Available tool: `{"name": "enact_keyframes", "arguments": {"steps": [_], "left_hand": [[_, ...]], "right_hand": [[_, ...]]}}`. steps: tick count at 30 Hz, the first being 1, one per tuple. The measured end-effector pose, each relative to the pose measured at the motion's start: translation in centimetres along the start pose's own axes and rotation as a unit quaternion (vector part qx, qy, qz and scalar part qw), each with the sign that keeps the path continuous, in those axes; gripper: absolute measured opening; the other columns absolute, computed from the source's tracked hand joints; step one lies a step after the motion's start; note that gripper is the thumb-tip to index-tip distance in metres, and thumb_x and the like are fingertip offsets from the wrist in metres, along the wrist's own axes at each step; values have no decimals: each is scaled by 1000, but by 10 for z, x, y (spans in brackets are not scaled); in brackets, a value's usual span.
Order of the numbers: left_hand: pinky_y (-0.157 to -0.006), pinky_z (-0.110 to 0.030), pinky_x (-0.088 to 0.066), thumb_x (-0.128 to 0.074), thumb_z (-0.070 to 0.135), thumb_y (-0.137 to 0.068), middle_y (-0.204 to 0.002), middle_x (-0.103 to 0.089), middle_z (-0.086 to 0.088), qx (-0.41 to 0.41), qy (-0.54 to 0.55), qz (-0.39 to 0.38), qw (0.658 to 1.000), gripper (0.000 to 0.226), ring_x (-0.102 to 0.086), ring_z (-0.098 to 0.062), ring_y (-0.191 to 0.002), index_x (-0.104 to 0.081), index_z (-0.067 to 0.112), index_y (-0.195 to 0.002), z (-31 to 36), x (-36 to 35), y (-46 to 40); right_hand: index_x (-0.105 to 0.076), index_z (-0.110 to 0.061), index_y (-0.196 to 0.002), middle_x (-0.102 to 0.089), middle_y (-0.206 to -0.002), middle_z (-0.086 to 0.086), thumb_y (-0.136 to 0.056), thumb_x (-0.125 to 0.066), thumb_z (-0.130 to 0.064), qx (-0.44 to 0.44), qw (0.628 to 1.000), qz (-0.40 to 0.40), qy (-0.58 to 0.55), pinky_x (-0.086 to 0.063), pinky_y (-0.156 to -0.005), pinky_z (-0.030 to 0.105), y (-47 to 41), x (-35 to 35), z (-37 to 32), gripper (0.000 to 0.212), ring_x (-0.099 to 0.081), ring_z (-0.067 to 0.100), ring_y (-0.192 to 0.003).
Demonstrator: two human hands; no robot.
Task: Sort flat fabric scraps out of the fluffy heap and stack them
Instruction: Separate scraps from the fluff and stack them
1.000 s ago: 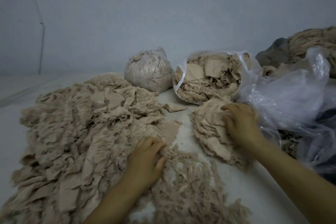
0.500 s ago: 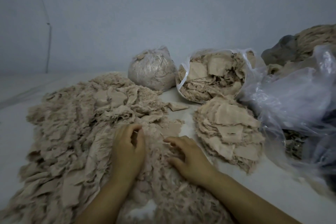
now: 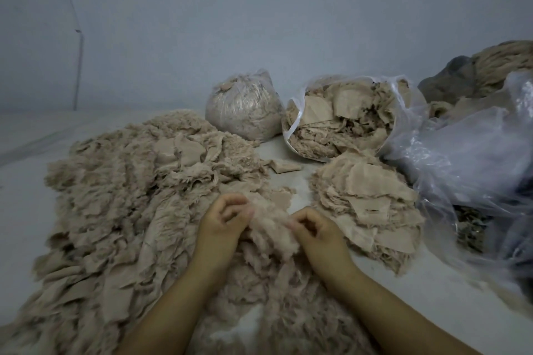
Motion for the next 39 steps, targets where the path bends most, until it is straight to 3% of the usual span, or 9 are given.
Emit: {"name": "enact_keyframes", "arguments": {"steps": [7, 12, 14, 17, 22, 26, 28, 33, 39], "left_hand": [[-112, -27, -22, -56, 10, -91, -127, -50, 11, -179, -403, -80, 894, 41, -40, -3, -117, -51, 23, -130, -2, -5, 1], [-77, -7, -35, -55, 5, -92, -90, -66, -1, -187, -373, -20, 908, 14, -57, -16, -85, -69, 6, -93, -2, -5, -1], [-71, -7, -35, -55, 4, -92, -88, -66, -3, -181, -366, -11, 913, 13, -56, -16, -82, -68, 5, -90, -2, -6, -1], [-68, -14, -36, -52, 4, -93, -88, -64, -5, -185, -371, -25, 910, 14, -55, -17, -81, -66, 5, -91, -5, -9, -1], [-58, -7, -34, -46, 21, -97, -81, -58, 11, -161, -327, 56, 929, 12, -55, -10, -74, -56, 27, -98, 0, 8, -7], [-103, -29, -28, -54, 58, -82, -123, -45, 12, -175, -476, -67, 859, 52, -39, -8, -118, -54, 31, -127, -6, -1, -2], [-115, -42, -11, -53, 47, -87, -112, -55, 10, -209, -500, -99, 834, 35, -44, -9, -112, -62, 24, -113, -11, -7, 0], [-114, -39, -16, -49, 22, -94, -82, -59, 8, -234, -481, -108, 838, 20, -57, -14, -86, -68, 18, -91, -12, -12, 2], [-96, -34, -29, -46, 24, -97, -94, -60, 9, -163, -526, -97, 829, 17, -56, -14, -99, -63, 21, -97, -14, -6, -8]], "right_hand": [[-48, -19, -64, -45, -62, -2, -100, -46, -20, -122, 983, -66, -118, -32, -60, 29, -5, 6, 16, 36, -39, 11, -61], [-56, -32, -94, -57, -94, -7, -91, -56, -47, -28, 999, -10, -22, -43, -67, 11, -1, 14, 3, 14, -56, 5, -83], [-51, -44, -113, -48, -114, -16, -75, -66, -57, 39, 990, -89, 98, -42, -81, 8, 6, 12, -3, 43, -50, -3, -102], [-63, -19, -104, -55, -106, -7, -83, -68, -32, 158, 940, -109, 284, -40, -86, 23, 7, 1, -1, 25, -48, 7, -98], [-44, 2, -69, -44, -65, 13, -96, -54, -17, -9, 998, 22, 51, -33, -62, 31, -6, 16, 8, 34, -42, 18, -64], [-47, 15, -81, -46, -75, 17, -96, -51, -16, -85, 987, -52, -128, -34, -69, 37, -2, 10, 12, 35, -42, 26, -73], [-49, 15, -86, -50, -82, 17, -93, -52, -26, -90, 975, -93, -181, -37, -73, 41, 2, 5, 7, 41, -45, 28, -77], [-60, -26, -96, -62, -91, -15, -73, -65, -60, -56, 996, -71, -12, -46, -71, 13, 4, 5, -2, 42, -58, -4, -81], [-67, -17, -76, -67, -73, 1, -90, -64, -25, -71, 996, 50, -7, -47, -71, 26, -6, 11, 9, 16, -61, 14, -74]]}}
Point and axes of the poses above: each hand's wrist, its own y-axis away from the middle knuckle, its own x-axis out of the back of the hand, z = x × y, the point moved 3 cm from there along -y, towards the middle knuckle
